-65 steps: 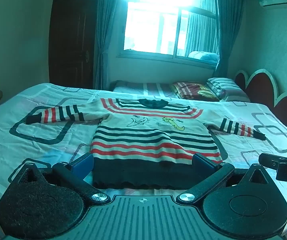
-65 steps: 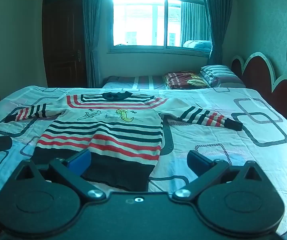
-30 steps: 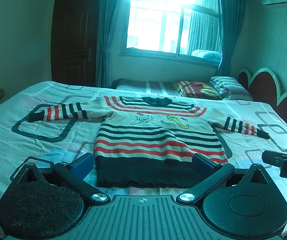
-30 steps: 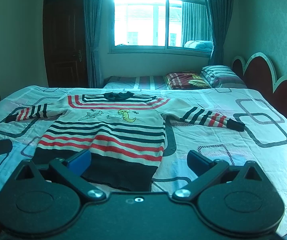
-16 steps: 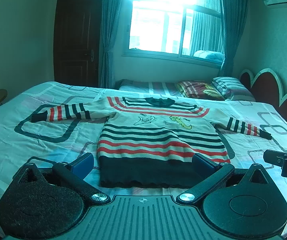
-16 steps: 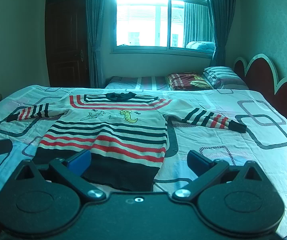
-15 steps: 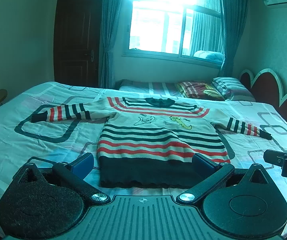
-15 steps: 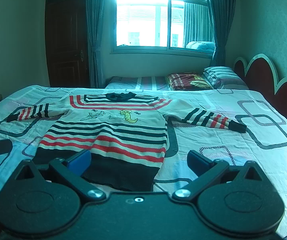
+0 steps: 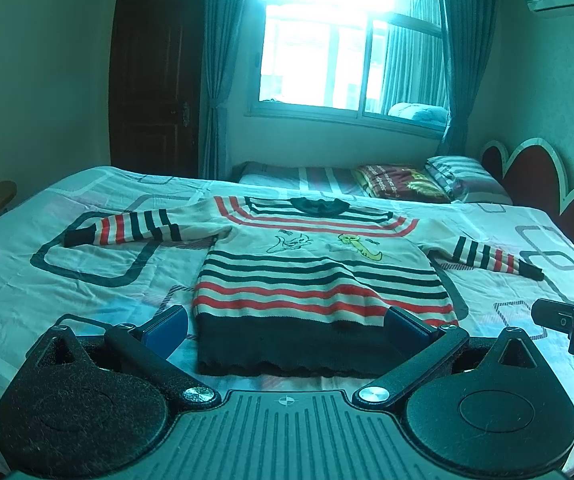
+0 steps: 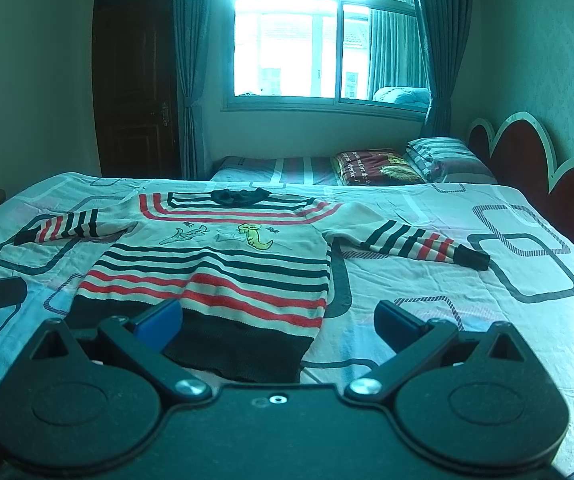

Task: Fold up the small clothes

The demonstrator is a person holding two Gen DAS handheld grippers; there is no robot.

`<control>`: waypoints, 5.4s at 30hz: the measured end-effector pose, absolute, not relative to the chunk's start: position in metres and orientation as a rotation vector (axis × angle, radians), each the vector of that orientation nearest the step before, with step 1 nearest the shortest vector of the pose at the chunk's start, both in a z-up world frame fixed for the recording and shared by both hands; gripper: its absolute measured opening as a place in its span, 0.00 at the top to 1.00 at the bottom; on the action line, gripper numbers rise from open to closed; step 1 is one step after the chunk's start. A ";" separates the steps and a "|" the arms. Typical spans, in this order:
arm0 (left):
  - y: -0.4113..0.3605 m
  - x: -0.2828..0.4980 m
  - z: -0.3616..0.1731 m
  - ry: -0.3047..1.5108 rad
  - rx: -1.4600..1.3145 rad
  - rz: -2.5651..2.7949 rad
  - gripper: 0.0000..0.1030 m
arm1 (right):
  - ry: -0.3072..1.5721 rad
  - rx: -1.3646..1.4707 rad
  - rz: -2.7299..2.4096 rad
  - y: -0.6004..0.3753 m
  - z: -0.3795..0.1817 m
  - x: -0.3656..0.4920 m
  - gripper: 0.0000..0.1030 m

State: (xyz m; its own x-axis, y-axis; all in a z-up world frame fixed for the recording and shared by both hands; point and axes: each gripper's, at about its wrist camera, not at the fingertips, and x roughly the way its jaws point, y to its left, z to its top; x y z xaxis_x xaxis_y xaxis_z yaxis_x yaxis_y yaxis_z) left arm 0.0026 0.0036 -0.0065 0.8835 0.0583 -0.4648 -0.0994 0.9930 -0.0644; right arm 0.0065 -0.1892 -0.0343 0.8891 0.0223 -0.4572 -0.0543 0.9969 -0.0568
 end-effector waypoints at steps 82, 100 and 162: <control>0.105 0.394 -0.128 0.803 -0.068 0.101 0.00 | 0.416 0.543 -0.452 -0.440 -0.146 0.371 0.92; 0.171 0.412 -0.118 0.708 -0.202 0.074 0.00 | 0.533 -0.414 0.210 -0.062 -0.193 0.437 0.74; 0.098 0.462 -0.155 0.698 -0.250 -0.032 0.46 | 0.630 0.837 0.045 -0.338 -0.186 0.388 0.71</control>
State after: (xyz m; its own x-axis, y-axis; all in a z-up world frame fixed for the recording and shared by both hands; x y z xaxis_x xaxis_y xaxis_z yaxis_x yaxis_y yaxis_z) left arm 0.4616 0.0976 -0.1548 0.7670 -0.1127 -0.6316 -0.0539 0.9696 -0.2385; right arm 0.3878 -0.3378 -0.1864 0.8183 0.2776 -0.5034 0.2032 0.6795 0.7050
